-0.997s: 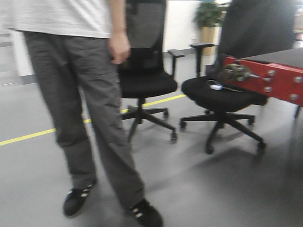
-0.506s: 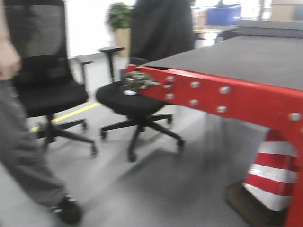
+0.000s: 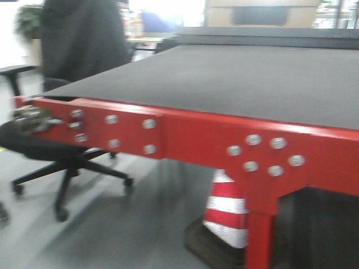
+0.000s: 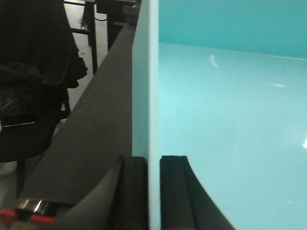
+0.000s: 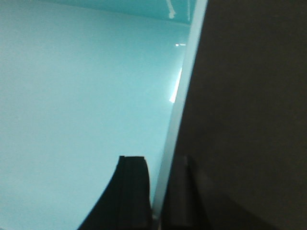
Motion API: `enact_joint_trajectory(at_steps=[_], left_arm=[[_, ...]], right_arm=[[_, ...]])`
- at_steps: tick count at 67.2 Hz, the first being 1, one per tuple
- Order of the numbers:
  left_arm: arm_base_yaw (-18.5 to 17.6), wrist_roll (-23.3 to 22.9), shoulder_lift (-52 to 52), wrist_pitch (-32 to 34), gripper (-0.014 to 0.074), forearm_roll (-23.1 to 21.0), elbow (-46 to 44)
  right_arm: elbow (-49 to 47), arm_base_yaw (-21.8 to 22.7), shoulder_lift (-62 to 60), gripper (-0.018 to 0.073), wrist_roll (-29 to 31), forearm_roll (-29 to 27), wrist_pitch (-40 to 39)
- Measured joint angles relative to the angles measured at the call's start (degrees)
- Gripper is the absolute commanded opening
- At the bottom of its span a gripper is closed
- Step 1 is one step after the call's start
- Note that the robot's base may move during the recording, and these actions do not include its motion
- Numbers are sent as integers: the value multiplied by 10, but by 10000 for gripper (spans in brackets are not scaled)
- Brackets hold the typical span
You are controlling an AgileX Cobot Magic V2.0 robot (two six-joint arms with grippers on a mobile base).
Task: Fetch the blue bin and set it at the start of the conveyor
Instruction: 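Hold the bin in both grippers while driving to the red-framed conveyor, then lower the turquoise bin onto the grey conveyor belt with both grippers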
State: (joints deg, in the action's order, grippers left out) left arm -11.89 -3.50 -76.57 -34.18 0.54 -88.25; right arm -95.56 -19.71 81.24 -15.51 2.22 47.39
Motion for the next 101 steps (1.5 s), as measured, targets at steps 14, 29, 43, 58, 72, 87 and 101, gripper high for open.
enact_joint_trajectory(at_steps=[14,29,43,58,72,87,101], left_arm=[[0,-1,0,2,-111,0,0],[0,-1,0,2,-111,0,0],[0,-1,0,2,-111,0,0],[0,-1,0,2,-111,0,0],[0,-1,0,2,-111,0,0],[0,-1,0,2,-111,0,0],[0,-1,0,1,-111,1,0]], right_arm=[[0,0,0,-153,0,2,-3],[0,0,0,-153,0,2,-3],[0,0,0,-153,0,3,-4],[0,0,0,-153,0,3,-5],[0,0,0,-153,0,3,-5],[0,0,0,-153,0,3,-5],[0,0,0,-153,0,3,-6]])
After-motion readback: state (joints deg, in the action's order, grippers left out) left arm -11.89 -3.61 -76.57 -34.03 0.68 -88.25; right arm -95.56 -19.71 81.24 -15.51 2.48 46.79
